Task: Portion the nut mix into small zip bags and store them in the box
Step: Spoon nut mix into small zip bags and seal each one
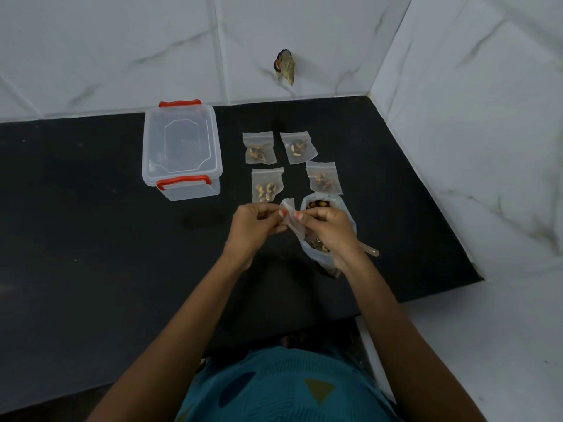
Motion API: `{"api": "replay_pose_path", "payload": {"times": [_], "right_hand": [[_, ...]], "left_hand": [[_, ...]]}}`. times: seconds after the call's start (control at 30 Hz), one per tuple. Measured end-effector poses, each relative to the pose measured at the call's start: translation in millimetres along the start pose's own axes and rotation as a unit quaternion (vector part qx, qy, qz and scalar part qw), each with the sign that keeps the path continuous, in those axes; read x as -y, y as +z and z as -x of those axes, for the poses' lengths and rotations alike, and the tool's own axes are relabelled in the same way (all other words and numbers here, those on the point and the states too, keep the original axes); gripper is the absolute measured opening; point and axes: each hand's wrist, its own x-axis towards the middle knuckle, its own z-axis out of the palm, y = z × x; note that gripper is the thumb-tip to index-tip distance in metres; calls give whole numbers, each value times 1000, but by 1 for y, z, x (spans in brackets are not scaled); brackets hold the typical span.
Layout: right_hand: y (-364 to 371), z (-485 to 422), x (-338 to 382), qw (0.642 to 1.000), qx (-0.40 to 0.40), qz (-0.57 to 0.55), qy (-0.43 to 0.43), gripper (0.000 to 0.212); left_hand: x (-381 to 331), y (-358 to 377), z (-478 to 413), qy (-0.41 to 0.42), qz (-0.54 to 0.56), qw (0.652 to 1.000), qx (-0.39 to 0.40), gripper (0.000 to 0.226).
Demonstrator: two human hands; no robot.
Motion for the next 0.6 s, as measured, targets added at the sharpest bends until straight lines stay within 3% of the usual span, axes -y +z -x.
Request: {"api": "replay_pose_path", "payload": {"times": [0.2,0.37,0.6], "right_hand": [[6,0,-2,995,-18,63,-78,8],[11,-1,1,984,-8,149,-98,16],[6,1,4,961,-123,222,-109,14]], "left_hand": [[3,14,-1,-10,-49,998,-45,19],[4,13,3,73,-180,977,-91,9],[-3,12,5,122,-308,936,-117,24]]}}
